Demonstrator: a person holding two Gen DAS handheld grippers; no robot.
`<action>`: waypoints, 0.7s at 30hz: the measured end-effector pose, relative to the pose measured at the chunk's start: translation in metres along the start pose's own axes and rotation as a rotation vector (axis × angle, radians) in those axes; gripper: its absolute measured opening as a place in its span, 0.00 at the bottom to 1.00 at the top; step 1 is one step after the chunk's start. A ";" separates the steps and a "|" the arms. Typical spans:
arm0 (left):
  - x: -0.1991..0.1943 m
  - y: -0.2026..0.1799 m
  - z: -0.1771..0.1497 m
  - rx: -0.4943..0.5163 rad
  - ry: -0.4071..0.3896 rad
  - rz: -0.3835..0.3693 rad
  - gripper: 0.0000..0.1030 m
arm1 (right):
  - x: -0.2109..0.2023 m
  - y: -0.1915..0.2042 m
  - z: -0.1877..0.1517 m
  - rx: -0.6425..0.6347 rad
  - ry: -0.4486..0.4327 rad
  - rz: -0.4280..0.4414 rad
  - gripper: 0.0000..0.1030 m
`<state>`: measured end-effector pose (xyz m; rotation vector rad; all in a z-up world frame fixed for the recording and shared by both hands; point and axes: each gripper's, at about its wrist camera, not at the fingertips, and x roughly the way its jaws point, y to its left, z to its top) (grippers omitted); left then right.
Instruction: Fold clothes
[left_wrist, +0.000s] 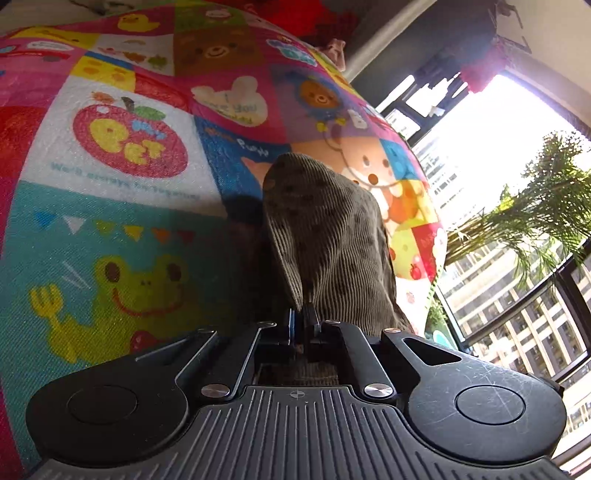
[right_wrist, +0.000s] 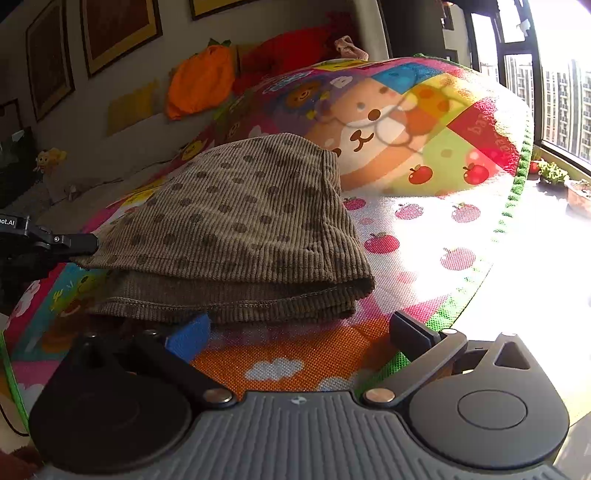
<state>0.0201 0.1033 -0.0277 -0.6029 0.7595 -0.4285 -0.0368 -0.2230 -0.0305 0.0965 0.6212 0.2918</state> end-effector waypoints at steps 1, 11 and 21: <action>0.002 0.001 -0.002 0.001 0.007 0.004 0.05 | -0.003 -0.001 0.003 0.003 0.000 0.019 1.00; 0.006 -0.038 -0.008 0.239 -0.008 0.155 0.11 | -0.009 -0.005 0.061 -0.080 -0.149 0.056 1.00; -0.013 -0.057 0.020 0.318 -0.081 0.168 0.46 | 0.042 -0.005 0.058 -0.321 0.028 -0.166 1.00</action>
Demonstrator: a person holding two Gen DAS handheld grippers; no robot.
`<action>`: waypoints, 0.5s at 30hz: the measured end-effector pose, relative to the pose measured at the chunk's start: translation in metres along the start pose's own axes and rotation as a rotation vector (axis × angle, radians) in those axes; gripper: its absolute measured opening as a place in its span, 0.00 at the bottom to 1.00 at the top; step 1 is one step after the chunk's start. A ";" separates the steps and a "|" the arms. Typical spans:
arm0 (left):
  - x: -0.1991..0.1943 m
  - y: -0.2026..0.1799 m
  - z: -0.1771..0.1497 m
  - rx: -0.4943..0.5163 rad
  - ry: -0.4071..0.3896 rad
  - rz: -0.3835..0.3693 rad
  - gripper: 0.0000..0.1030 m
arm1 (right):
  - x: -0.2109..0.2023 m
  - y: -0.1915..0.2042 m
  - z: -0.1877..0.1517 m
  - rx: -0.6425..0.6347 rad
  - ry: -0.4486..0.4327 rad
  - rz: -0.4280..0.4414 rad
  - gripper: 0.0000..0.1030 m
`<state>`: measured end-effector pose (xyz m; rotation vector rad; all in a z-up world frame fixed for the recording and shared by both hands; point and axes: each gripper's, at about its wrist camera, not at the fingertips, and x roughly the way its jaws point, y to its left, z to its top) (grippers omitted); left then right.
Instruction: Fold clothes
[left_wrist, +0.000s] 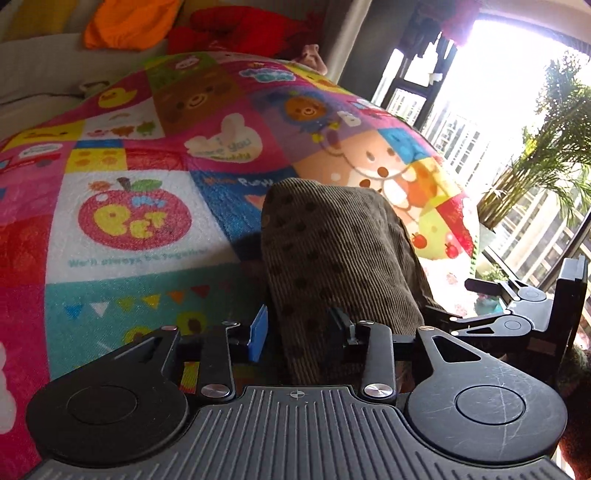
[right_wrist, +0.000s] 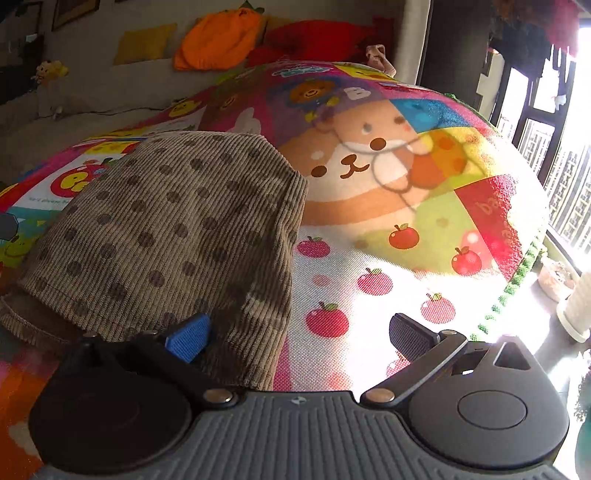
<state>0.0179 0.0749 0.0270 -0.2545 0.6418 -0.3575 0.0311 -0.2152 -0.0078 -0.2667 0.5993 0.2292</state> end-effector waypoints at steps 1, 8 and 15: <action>-0.002 -0.001 0.008 0.006 -0.015 -0.022 0.51 | -0.004 -0.001 0.006 -0.015 -0.017 -0.004 1.00; 0.045 -0.024 0.074 0.058 -0.040 -0.282 0.60 | 0.007 -0.018 0.075 0.124 -0.100 0.132 1.00; 0.155 -0.008 0.086 -0.081 0.166 -0.331 0.59 | 0.117 -0.032 0.099 0.178 0.059 0.057 1.00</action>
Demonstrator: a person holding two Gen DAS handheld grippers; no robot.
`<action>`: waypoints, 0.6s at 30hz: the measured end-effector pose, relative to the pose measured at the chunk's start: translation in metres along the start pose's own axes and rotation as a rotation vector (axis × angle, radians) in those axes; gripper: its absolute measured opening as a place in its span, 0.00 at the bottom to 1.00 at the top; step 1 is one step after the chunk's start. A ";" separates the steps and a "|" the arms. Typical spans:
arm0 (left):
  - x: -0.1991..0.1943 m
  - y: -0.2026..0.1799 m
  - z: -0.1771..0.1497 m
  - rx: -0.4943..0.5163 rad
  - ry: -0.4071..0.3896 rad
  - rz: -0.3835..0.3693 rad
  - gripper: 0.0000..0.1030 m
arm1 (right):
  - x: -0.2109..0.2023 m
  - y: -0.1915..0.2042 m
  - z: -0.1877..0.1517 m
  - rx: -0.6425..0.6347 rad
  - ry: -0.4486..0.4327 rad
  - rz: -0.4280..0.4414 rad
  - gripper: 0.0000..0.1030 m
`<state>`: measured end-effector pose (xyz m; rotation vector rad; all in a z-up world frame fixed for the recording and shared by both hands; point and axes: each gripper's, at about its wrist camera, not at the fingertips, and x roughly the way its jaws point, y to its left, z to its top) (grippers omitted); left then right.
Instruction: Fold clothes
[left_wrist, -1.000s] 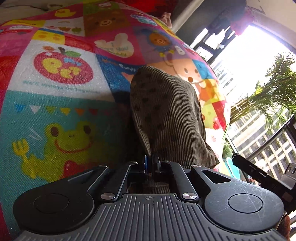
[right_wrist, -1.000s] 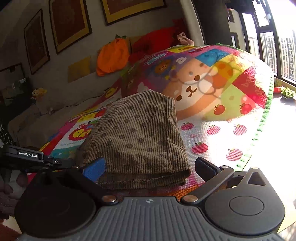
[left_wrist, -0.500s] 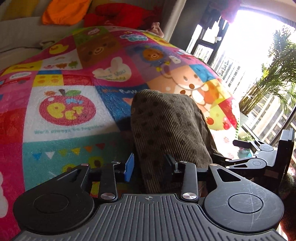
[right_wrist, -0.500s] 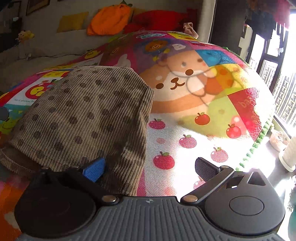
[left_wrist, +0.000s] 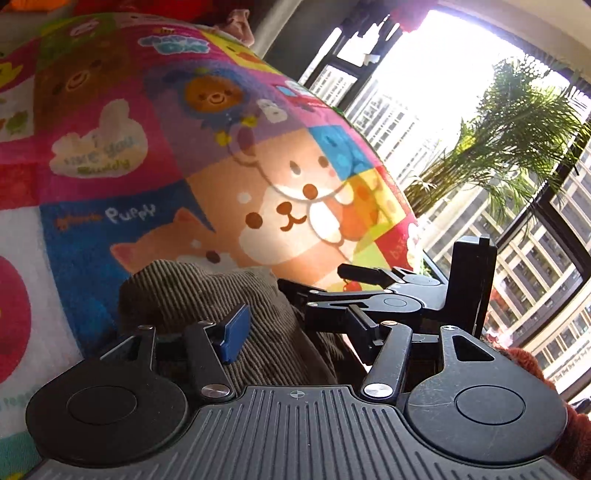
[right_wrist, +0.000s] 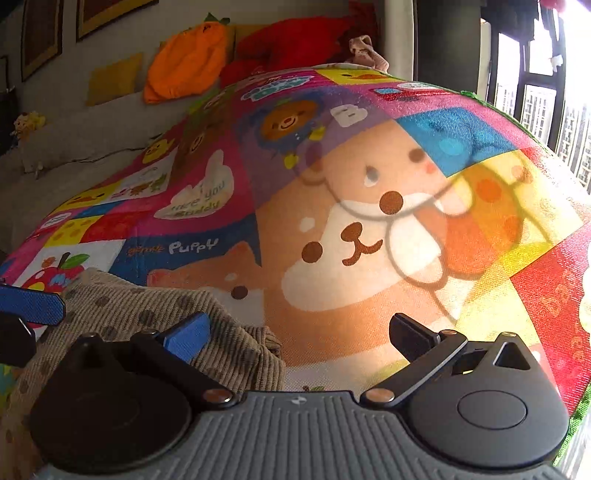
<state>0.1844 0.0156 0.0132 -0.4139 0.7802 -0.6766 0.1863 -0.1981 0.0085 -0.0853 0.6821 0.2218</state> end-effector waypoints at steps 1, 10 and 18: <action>0.006 0.007 0.001 -0.023 0.003 -0.022 0.59 | 0.011 -0.002 -0.002 -0.005 0.026 -0.015 1.00; -0.026 -0.011 0.009 0.047 -0.067 0.070 0.83 | 0.023 -0.009 -0.007 0.006 0.031 0.025 1.00; -0.057 0.014 -0.041 0.002 0.047 0.239 0.88 | -0.005 -0.026 -0.010 0.088 -0.042 0.104 1.00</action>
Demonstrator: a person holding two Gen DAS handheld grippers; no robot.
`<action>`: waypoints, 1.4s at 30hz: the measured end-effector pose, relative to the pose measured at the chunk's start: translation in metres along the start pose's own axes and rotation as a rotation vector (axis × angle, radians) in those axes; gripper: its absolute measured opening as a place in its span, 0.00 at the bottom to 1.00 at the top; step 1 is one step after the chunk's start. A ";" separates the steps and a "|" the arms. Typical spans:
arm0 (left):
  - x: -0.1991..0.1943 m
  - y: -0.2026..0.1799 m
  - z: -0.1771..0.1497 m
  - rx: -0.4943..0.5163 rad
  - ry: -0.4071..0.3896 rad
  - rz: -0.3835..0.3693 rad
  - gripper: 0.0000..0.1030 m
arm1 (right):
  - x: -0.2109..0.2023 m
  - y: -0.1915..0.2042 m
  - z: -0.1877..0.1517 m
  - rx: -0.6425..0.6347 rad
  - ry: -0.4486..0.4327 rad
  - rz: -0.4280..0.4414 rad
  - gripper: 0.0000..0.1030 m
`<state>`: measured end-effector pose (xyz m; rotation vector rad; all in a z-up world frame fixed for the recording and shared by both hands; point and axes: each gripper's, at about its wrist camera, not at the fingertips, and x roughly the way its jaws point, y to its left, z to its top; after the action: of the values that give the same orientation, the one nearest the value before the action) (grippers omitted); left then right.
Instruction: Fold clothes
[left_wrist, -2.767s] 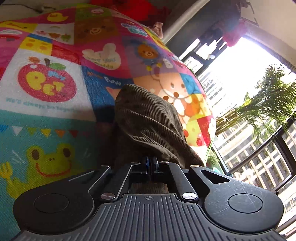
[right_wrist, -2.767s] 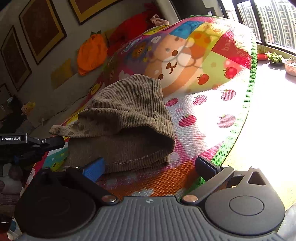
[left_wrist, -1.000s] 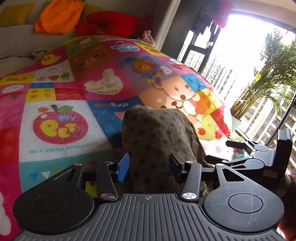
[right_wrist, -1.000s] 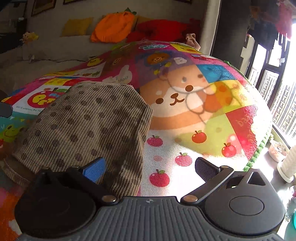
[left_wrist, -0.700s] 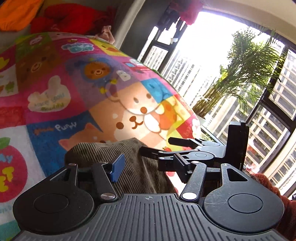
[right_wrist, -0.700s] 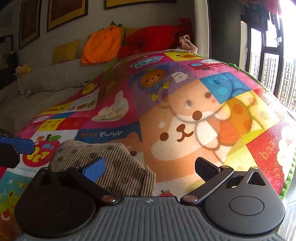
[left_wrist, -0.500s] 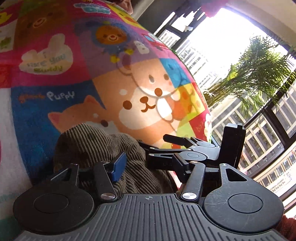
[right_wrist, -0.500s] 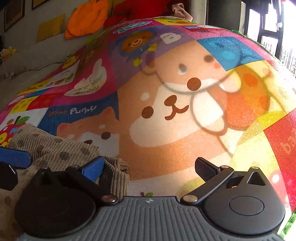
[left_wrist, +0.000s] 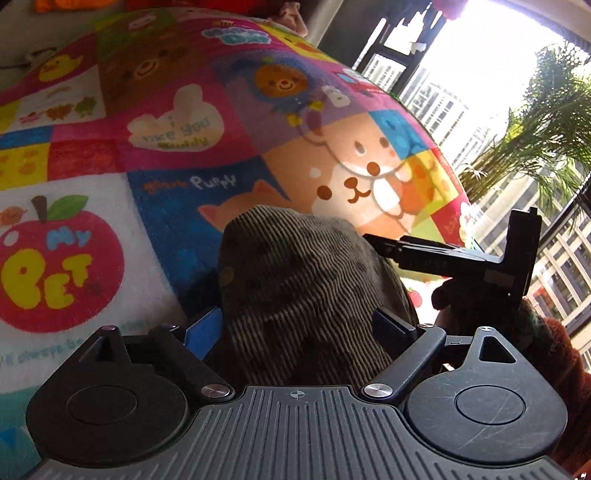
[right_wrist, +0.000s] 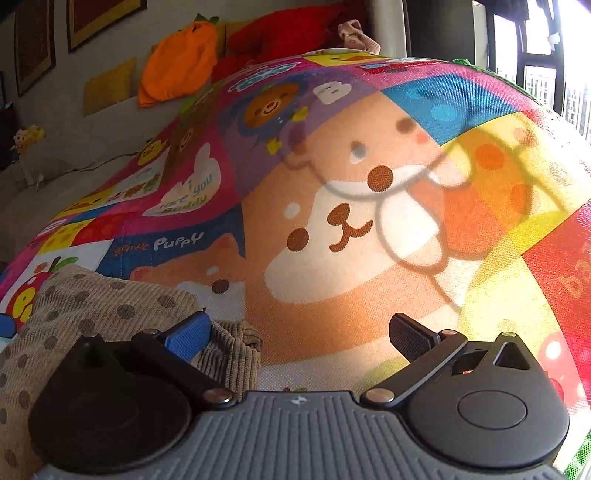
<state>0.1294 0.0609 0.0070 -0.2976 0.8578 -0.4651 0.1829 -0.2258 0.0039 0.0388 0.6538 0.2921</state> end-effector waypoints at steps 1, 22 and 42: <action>0.001 0.005 -0.006 -0.015 0.017 0.001 0.88 | -0.010 -0.005 -0.001 0.031 -0.003 0.042 1.00; 0.010 0.059 0.021 -0.131 -0.096 -0.079 0.74 | 0.007 0.054 -0.017 -0.006 0.181 0.335 0.46; 0.017 0.102 0.160 0.030 -0.222 -0.058 0.69 | 0.048 0.124 0.062 -0.310 -0.093 0.306 0.62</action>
<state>0.2916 0.1508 0.0515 -0.3405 0.6270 -0.4882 0.2255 -0.0904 0.0405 -0.1448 0.5035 0.6800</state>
